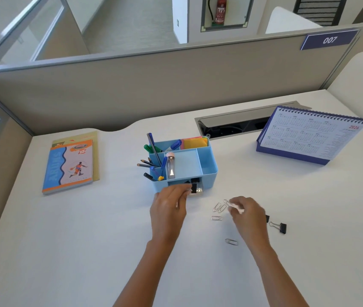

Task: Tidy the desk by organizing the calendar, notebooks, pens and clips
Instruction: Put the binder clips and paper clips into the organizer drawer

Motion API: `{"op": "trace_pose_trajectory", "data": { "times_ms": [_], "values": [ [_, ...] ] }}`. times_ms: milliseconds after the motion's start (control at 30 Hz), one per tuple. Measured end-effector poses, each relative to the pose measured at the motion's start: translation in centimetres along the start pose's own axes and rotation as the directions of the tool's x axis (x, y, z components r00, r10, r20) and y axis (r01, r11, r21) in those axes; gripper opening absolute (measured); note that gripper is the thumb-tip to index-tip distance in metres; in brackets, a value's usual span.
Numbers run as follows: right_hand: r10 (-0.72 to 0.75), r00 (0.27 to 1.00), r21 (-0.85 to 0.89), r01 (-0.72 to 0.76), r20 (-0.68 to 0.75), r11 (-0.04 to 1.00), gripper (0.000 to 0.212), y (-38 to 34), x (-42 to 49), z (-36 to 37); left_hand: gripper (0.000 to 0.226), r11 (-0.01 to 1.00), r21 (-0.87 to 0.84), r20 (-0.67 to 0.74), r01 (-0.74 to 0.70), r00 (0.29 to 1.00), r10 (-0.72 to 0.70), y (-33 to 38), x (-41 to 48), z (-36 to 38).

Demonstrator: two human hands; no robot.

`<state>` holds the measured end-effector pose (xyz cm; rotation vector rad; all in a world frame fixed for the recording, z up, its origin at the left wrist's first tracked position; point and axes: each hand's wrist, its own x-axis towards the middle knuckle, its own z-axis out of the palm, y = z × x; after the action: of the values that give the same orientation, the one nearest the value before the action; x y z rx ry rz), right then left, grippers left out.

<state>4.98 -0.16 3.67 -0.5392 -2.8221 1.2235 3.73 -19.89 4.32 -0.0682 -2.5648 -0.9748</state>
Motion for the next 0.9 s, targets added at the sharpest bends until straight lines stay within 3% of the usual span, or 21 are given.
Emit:
{"op": "trace_pose_trajectory", "data": {
  "times_ms": [67, 167, 233, 433, 500, 600, 667, 733, 800, 900],
  "values": [
    [-0.007, 1.0, -0.386, 0.006, -0.002, 0.923, 0.035, 2.1, 0.7, -1.0, 0.016, 0.994, 0.099, -0.03, -0.043, 0.999, 0.046, -0.4, 0.9, 0.0],
    [0.108, 0.994, -0.63, -0.073, 0.017, 0.773, 0.039, 3.9, 0.8, -2.0, 0.015, 0.974, 0.207, -0.026, -0.094, 0.994, 0.102, -1.0, 1.7, 0.4],
    [0.095, 0.995, -0.658, -0.066, 0.008, 0.75, 0.035, 4.5, 0.6, -1.7, 0.018, 0.962, 0.258, -0.027, -0.092, 0.994, 0.102, -1.2, 1.8, 0.9],
    [0.014, 0.999, -0.517, -0.035, -0.044, 0.855, 0.029, 4.9, 0.5, -0.5, 0.027, 0.951, 0.289, 0.01, -0.107, 0.994, 0.109, -1.5, 1.3, 2.0],
    [0.005, 0.999, -0.378, -0.021, -0.042, 0.926, 0.026, 4.1, 0.4, -0.3, 0.028, 0.954, 0.282, -0.008, -0.104, 0.994, 0.11, -1.5, 1.0, 1.8],
    [0.102, 0.993, 0.073, -0.106, 0.061, 0.992, 0.019, 1.4, -0.2, -0.1, 0.025, 0.968, 0.232, -0.047, -0.097, 0.993, 0.11, -1.2, 0.3, 1.2],
    [0.147, 0.967, 0.345, -0.212, 0.206, 0.914, 0.018, -0.5, -0.6, 0.2, 0.02, 0.972, 0.175, -0.019, -0.159, 0.986, 0.165, -0.7, -0.6, 1.1],
    [0.126, 0.937, 0.505, -0.285, 0.326, 0.814, 0.016, -1.9, -1.0, 0.6, 0.017, 0.959, 0.128, 0.049, -0.254, 0.967, 0.25, -0.2, -1.9, 1.2],
    [0.084, 0.912, 0.591, -0.328, 0.402, 0.737, 0.011, -3.0, -1.3, 0.8, 0.017, 0.958, 0.092, 0.096, -0.272, 0.96, 0.264, -0.1, -2.9, 1.5],
    [0.057, 0.881, 0.651, -0.39, 0.47, 0.652, 0.008, -3.6, -1.6, 0.7, 0.014, 0.982, 0.036, 0.072, -0.183, 0.981, 0.18, -0.2, -3.4, 1.4]
  ]
}}
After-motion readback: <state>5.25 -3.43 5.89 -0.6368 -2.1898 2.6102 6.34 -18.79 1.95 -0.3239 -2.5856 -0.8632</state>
